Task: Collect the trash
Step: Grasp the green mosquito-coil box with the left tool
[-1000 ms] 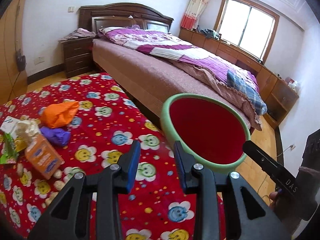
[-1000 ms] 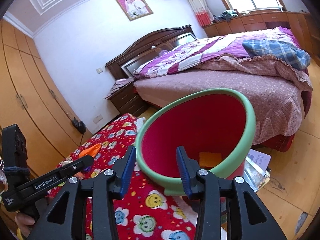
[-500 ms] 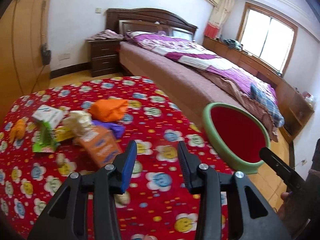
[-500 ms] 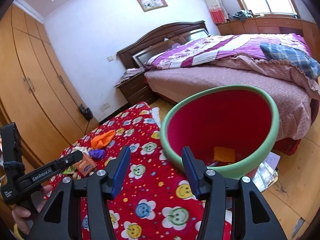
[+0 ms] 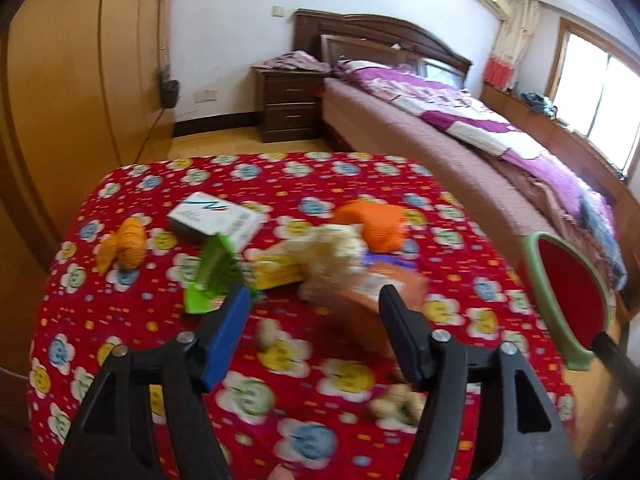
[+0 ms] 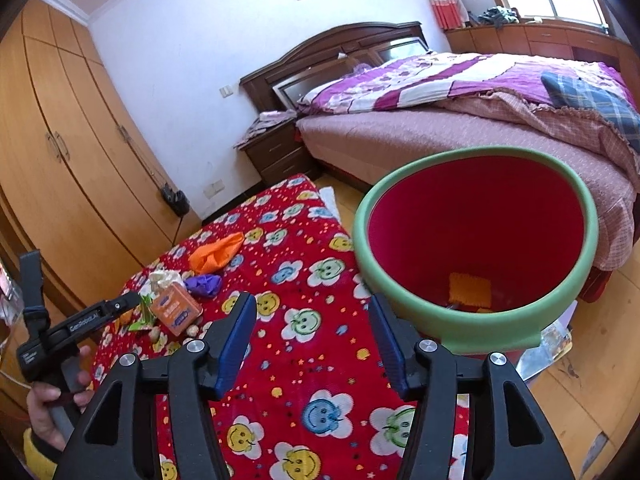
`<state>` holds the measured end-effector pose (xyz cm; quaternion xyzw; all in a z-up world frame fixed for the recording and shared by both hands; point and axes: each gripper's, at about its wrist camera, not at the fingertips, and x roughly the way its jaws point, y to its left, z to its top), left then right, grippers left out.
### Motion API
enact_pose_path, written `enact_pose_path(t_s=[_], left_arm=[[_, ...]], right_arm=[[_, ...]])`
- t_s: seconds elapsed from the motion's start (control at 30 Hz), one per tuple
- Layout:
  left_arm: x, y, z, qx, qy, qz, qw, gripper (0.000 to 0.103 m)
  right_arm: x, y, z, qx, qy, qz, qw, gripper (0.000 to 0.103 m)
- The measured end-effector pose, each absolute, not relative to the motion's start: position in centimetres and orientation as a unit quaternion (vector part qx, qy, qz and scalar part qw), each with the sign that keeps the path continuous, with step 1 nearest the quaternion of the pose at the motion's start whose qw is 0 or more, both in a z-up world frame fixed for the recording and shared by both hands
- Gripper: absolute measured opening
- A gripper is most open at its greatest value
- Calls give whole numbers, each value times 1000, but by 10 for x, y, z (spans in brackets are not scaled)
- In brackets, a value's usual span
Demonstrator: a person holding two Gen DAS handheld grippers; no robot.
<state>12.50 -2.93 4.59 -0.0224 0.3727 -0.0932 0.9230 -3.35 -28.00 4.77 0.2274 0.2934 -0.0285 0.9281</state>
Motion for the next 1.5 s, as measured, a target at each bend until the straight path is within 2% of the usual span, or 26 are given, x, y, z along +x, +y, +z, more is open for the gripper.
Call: enact_pose_path(t_s=[0.13,0.3,0.73,1.17,1.27,1.33,1.5], left_arm=[[141,-15,33,1,383,-68,921,78],[155,-8,18,31,400,-56,914,80],[180,15,-2,-5,424,-68,903,80],[196,12,-15,11,441,-66,895,80],[196,11,-15,15,440,-61,896,76],[195,9,-13,20,436,-67,897,68],[183,11,-6,20,427,-77,901,67]], right_arm=[[-29,-275,44,223,301,-29,927,60],[-21,-266,42,219,314,-24,924,60],[-8,-247,41,200,332,-23,922,60],[2,-236,37,194,345,-14,918,60],[3,-234,37,192,346,-12,918,60],[5,-232,38,190,347,-9,918,60],[11,-218,42,173,348,7,921,60]])
